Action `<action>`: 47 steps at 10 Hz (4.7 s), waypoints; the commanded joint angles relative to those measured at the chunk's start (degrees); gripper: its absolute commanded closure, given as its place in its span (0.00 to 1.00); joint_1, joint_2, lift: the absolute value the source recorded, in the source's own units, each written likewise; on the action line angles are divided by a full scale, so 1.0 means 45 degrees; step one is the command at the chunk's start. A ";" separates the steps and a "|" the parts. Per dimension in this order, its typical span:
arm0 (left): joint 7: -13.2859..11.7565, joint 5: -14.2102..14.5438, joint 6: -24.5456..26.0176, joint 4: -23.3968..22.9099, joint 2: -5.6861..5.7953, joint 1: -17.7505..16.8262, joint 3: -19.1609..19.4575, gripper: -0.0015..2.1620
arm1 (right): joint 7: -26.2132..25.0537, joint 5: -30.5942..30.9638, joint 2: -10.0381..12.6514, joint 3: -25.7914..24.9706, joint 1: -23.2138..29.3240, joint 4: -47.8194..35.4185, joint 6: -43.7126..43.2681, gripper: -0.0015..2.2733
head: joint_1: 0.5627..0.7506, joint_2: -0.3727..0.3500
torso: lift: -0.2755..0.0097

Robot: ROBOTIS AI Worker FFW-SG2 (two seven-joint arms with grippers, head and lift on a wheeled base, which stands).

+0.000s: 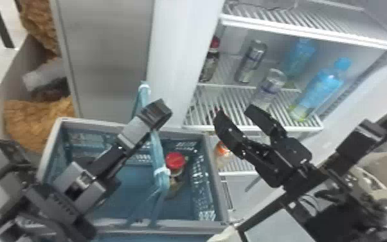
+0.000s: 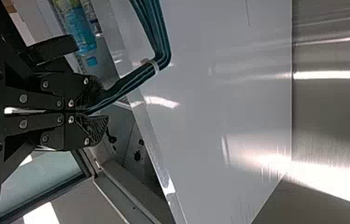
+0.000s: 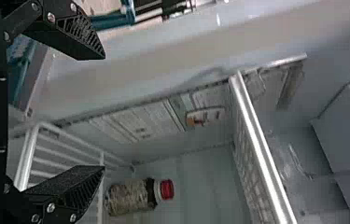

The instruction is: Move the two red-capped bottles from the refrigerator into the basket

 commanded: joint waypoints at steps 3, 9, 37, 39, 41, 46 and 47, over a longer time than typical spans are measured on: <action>0.0001 0.0045 0.0073 0.0026 0.0000 0.0000 -0.0005 0.56 | -0.1020 0.0348 0.0149 0.0293 -0.0259 0.1160 -0.1776 0.08 | 0.70 0.05 | 0.97; 0.0001 0.0045 0.0105 0.0057 -0.0019 0.0000 -0.0030 0.56 | -0.2172 0.1338 0.0403 0.0800 -0.2196 0.3691 -0.2963 0.08 | 0.70 0.03 | 0.97; 0.0001 0.0375 0.0073 0.0244 0.0137 -0.0093 -0.0157 0.56 | -0.4106 0.3217 0.0208 0.3390 -1.0509 1.2379 -0.3557 0.08 | 0.49 0.15 | 0.97; 0.0001 0.0375 0.0073 0.0276 0.0137 -0.0093 -0.0157 0.56 | -0.4125 0.3293 0.0129 0.3593 -1.0884 1.2660 -0.3557 0.10 | 0.45 0.16 | 0.97; 0.0001 0.0401 0.0073 0.0276 0.0137 -0.0093 -0.0157 0.56 | -0.4106 0.3090 0.0129 0.3593 -1.0853 1.2660 -0.3026 0.35 | 0.42 0.17 | 0.97; 0.0001 0.0426 0.0073 0.0276 0.0137 -0.0093 -0.0182 0.56 | -0.4106 0.3090 0.0032 0.3339 -0.9915 1.1129 -0.2619 0.56 | 0.52 0.16 | 0.97; 0.0001 0.0426 0.0073 0.0276 0.0137 -0.0062 -0.0182 0.56 | -0.4106 0.3014 -0.0027 0.3314 -0.9509 1.0441 -0.2619 0.56 | 0.51 0.16 | 0.97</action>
